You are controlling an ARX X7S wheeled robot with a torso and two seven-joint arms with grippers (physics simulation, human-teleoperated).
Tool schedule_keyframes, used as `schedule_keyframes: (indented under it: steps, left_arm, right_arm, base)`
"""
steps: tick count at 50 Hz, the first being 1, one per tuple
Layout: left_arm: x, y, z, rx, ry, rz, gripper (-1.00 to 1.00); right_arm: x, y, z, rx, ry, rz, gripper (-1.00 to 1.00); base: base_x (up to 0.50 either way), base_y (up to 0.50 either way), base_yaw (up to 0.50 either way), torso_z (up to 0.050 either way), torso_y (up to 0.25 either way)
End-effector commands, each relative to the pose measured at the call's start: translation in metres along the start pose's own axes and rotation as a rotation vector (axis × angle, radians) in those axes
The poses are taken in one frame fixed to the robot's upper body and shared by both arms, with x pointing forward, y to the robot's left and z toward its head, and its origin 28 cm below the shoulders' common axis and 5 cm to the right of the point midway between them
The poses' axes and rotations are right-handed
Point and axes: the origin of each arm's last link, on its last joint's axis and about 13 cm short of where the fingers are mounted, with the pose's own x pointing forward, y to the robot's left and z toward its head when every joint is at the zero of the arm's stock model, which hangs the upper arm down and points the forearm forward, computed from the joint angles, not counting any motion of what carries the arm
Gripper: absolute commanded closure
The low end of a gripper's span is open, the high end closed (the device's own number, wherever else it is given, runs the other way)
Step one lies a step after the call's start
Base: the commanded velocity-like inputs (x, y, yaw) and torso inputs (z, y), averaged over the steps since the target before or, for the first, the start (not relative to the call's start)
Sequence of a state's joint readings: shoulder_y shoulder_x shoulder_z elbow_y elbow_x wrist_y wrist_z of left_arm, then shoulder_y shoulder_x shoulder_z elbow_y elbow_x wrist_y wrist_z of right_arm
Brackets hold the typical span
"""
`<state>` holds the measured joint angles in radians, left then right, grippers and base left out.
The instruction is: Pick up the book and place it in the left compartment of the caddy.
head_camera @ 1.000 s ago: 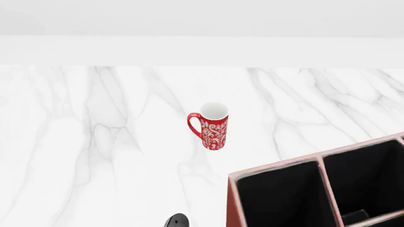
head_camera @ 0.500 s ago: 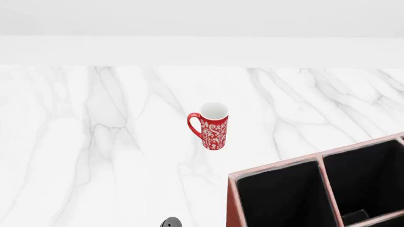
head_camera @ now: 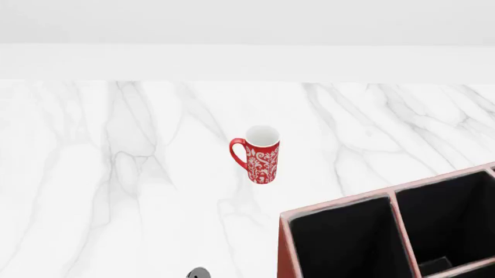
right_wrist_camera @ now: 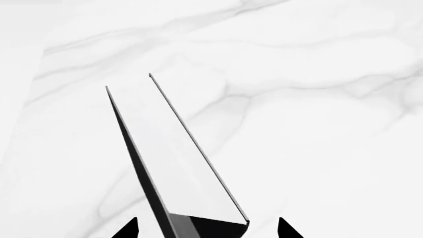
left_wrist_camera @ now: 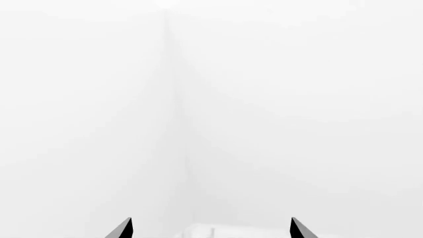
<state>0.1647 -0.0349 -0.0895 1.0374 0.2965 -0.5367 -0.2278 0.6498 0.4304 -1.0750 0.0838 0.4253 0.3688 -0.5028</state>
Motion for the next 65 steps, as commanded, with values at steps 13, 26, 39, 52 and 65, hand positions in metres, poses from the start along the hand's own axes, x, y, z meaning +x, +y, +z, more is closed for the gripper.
schedule_keyframes:
  steps: [13,26,39,52,65]
  left_arm:
    - [0.000,0.000,-0.002,0.016,0.006,-0.005,-1.00]
    - [0.000,0.000,-0.002,0.014,0.004,-0.006,-1.00]
    - [0.000,0.000,-0.001,0.008,0.001,-0.004,-1.00]
    - [-0.001,0.001,0.000,0.003,-0.003,-0.004,-1.00]
    - [-0.001,0.002,0.001,0.003,-0.006,0.000,-1.00]
  right_arm:
    - [0.014,0.001,-0.003,-0.055,0.014,0.033,-1.00]
    - [0.013,0.003,-0.007,-0.042,0.004,0.003,1.00]
    - [0.002,0.013,0.010,-0.096,-0.183,-0.029,1.00]
    - [-0.023,0.032,0.046,-0.161,-0.349,-0.095,1.00]
    - [-0.053,0.039,0.073,-0.174,-0.488,-0.179,1.00]
  base:
    - [0.00,0.00,0.00,0.000,0.000]
    - [0.00,0.00,0.00,0.000,0.000]
    - [0.00,0.00,0.00,0.000,0.000]
    - [0.00,0.00,0.00,0.000,0.001]
    - [0.00,0.00,0.00,0.000,0.001]
